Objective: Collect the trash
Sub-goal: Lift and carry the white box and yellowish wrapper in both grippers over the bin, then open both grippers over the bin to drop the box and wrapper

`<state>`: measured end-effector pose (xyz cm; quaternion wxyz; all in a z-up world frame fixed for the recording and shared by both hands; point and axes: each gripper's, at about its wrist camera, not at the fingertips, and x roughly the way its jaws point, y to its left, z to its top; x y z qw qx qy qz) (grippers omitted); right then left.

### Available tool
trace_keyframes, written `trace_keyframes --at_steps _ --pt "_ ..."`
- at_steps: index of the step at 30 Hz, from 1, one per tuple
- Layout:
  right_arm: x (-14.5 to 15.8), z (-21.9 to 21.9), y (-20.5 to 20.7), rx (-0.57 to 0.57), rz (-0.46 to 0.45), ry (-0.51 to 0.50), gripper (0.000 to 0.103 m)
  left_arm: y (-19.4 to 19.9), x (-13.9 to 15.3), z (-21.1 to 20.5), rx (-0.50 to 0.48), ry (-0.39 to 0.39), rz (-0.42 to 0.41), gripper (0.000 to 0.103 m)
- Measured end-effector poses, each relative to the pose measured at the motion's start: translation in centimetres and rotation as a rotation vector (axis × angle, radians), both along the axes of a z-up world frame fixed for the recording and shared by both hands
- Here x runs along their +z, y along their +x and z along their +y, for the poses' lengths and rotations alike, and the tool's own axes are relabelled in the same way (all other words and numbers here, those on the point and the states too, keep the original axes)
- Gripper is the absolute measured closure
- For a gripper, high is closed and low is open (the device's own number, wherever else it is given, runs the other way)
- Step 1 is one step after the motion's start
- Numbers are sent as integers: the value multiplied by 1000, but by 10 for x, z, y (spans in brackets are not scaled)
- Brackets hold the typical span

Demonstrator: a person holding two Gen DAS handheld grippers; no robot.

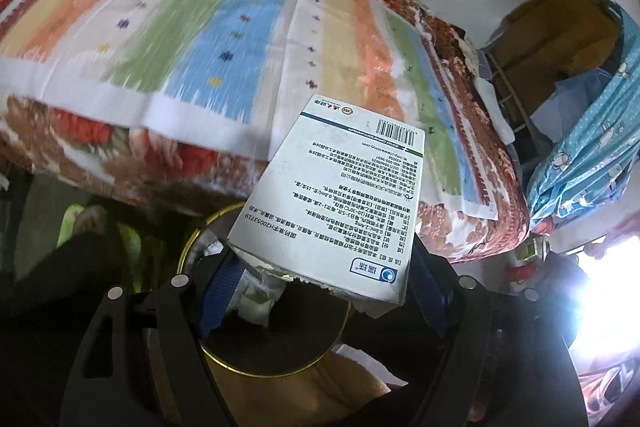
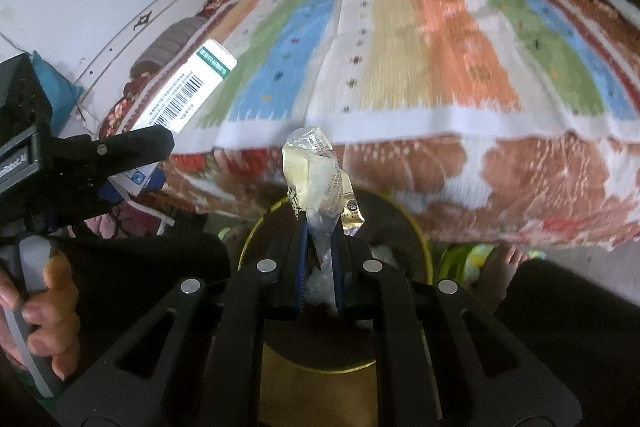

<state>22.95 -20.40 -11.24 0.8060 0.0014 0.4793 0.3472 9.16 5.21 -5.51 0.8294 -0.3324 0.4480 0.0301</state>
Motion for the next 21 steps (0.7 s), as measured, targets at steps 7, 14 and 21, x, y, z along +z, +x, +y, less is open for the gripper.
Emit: trace_keyframes --at_steps 7,14,21 --pt "-41 -7 -4 -32 167 -12 93 -5 -50 -11 19 -52 158 27" --pt "-64 -4 -6 -45 224 -63 93 -6 -80 -8 88 -166 251 27" --pt "-78 -2 -2 -66 304 -40 73 -1 -96 -5 135 -225 284 18"
